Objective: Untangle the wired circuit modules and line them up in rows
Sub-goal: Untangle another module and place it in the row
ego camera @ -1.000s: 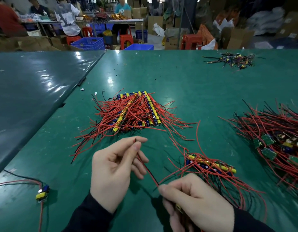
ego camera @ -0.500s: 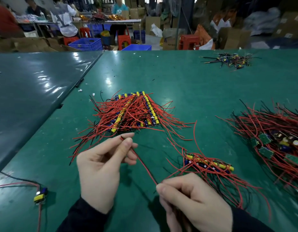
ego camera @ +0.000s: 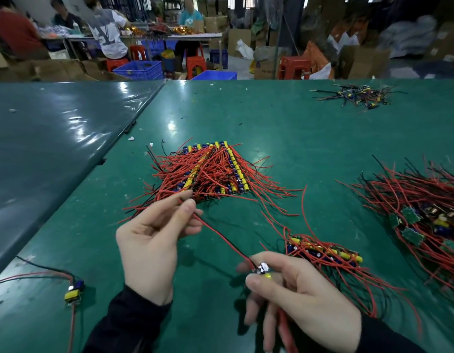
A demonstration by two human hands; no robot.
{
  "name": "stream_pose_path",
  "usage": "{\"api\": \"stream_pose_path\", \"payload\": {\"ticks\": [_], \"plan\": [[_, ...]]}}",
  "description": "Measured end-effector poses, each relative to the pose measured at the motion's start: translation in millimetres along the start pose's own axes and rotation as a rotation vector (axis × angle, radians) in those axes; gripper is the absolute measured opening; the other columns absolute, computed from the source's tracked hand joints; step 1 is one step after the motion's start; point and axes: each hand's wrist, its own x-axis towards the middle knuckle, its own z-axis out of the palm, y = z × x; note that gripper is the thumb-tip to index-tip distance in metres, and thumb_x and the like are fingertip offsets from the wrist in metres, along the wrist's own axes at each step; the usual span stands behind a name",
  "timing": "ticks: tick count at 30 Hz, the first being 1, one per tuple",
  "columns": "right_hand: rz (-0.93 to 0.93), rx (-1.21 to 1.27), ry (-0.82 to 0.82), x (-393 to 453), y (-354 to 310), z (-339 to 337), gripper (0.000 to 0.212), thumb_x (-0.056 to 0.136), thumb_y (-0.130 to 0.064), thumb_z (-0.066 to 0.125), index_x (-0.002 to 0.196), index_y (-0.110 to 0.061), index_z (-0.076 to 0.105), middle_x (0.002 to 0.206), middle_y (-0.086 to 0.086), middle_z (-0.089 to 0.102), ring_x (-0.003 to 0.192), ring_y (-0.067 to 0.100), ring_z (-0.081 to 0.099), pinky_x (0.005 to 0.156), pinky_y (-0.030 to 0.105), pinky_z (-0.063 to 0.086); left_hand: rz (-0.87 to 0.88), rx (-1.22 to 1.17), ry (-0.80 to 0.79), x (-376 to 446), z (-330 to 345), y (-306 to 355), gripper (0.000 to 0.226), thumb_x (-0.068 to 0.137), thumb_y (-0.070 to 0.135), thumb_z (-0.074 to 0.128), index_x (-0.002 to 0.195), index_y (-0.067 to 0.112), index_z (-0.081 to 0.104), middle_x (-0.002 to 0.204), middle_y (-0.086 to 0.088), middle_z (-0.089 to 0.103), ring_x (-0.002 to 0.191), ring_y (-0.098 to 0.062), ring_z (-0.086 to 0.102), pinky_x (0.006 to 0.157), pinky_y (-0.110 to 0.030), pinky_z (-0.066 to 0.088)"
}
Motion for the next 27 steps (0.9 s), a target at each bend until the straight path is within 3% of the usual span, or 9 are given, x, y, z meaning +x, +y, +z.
{"api": "stream_pose_path", "payload": {"ticks": [2, 6, 9, 14, 22, 27], "plan": [[-0.015, 0.015, -0.022, 0, -1, 1, 0.035, 0.089, -0.031, 0.057, 0.113, -0.007, 0.049, 0.071, 0.012, 0.07, 0.043, 0.015, 0.06, 0.036, 0.018, 0.041, -0.014, 0.013, 0.013, 4, -3, -1, 0.013, 0.076, 0.012, 0.063, 0.086, 0.006, 0.07, 0.06, -0.006, 0.069, 0.051, -0.011, 0.061, 0.05, -0.016, 0.051], [-0.003, 0.03, -0.013, 0, 1, -2, 0.04, 0.085, -0.024, 0.058, 0.118, -0.009, 0.043, 0.072, 0.011, 0.071, 0.045, 0.016, 0.062, 0.039, 0.019, 0.041, -0.049, -0.003, 0.009, 6, -5, -2, 0.013, 0.079, 0.014, 0.06, 0.084, 0.005, 0.069, 0.061, -0.003, 0.067, 0.05, -0.009, 0.059, 0.048, -0.015, 0.049], [0.02, -0.02, -0.085, 0, -3, -5, 0.027, 0.088, -0.023, 0.055, 0.104, -0.001, 0.054, 0.074, 0.007, 0.072, 0.05, 0.012, 0.064, 0.042, 0.016, 0.042, -0.071, -0.051, 0.038, 13, -11, -1, 0.016, 0.08, 0.015, 0.06, 0.084, 0.002, 0.067, 0.062, -0.002, 0.067, 0.05, -0.007, 0.058, 0.048, -0.014, 0.049], [0.0, -0.048, -0.172, -3, -7, -3, 0.021, 0.096, -0.025, 0.05, 0.085, -0.016, 0.065, 0.062, 0.003, 0.067, 0.046, 0.006, 0.057, 0.047, 0.016, 0.043, -0.082, -0.065, 0.107, 20, -18, -4, 0.012, 0.088, 0.004, 0.056, 0.081, 0.002, 0.066, 0.059, -0.001, 0.067, 0.048, -0.006, 0.057, 0.047, -0.013, 0.048], [0.003, -0.141, -0.235, -10, -12, -4, 0.019, 0.094, -0.018, 0.057, 0.108, -0.012, 0.068, 0.063, -0.01, 0.061, 0.055, 0.001, 0.048, 0.055, 0.014, 0.036, -0.084, -0.075, 0.212, 28, -26, -3, 0.012, 0.09, 0.002, 0.056, 0.08, 0.001, 0.063, 0.057, 0.0, 0.067, 0.048, -0.006, 0.06, 0.049, -0.013, 0.049], [-0.073, -0.212, -0.226, -19, -16, -6, 0.019, 0.098, -0.023, 0.049, 0.096, -0.019, 0.068, 0.055, -0.011, 0.054, 0.048, 0.001, 0.041, 0.049, 0.014, 0.032, -0.08, -0.094, 0.255, 30, -29, -1, 0.014, 0.09, 0.001, 0.055, 0.077, 0.0, 0.061, 0.054, 0.0, 0.066, 0.047, -0.008, 0.059, 0.048, -0.014, 0.049]]}}
